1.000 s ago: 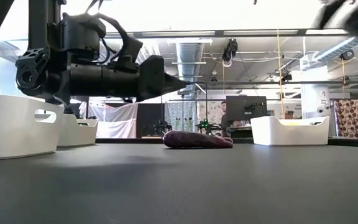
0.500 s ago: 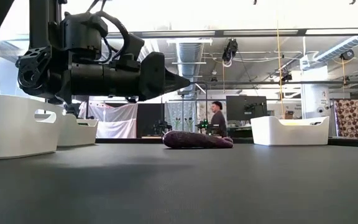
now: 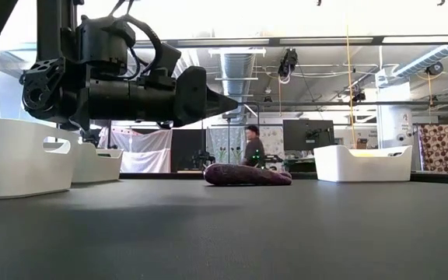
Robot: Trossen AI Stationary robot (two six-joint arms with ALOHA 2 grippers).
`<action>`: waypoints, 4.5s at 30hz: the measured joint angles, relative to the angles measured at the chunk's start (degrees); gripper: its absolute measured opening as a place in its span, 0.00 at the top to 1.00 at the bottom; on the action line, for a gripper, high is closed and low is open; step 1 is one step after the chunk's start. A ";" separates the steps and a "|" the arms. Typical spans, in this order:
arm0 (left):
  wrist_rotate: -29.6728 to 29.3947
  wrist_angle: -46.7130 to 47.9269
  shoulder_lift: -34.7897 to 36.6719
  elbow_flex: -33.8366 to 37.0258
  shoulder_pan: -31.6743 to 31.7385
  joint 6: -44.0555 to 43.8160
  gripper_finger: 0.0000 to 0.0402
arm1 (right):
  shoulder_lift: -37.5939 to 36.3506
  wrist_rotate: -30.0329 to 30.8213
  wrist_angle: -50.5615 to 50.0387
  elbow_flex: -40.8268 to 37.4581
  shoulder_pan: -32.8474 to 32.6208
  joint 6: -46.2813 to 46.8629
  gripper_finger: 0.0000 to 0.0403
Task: Sort produce into baskets
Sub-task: Move the violet eggplant to the top center of the table, then put the violet eggplant into the gray bin
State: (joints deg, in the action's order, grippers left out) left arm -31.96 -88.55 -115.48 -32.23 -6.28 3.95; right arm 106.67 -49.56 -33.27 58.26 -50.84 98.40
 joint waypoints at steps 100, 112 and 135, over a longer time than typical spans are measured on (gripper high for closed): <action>-0.57 2.27 -0.04 1.03 -0.24 -1.16 0.31 | -18.75 67.19 -17.71 10.18 50.47 -71.57 0.77; -0.32 8.15 1.95 1.57 -7.91 -4.46 0.31 | -20.33 70.65 35.37 -19.35 30.17 -71.81 0.79; 22.31 76.82 10.60 -21.75 16.17 -7.04 0.31 | -0.41 75.70 65.04 -26.33 30.99 -82.60 0.80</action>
State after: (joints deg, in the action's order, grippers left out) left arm -9.65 -11.73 -104.88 -53.98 9.88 -3.10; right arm 106.27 26.13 31.76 31.92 -19.86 15.79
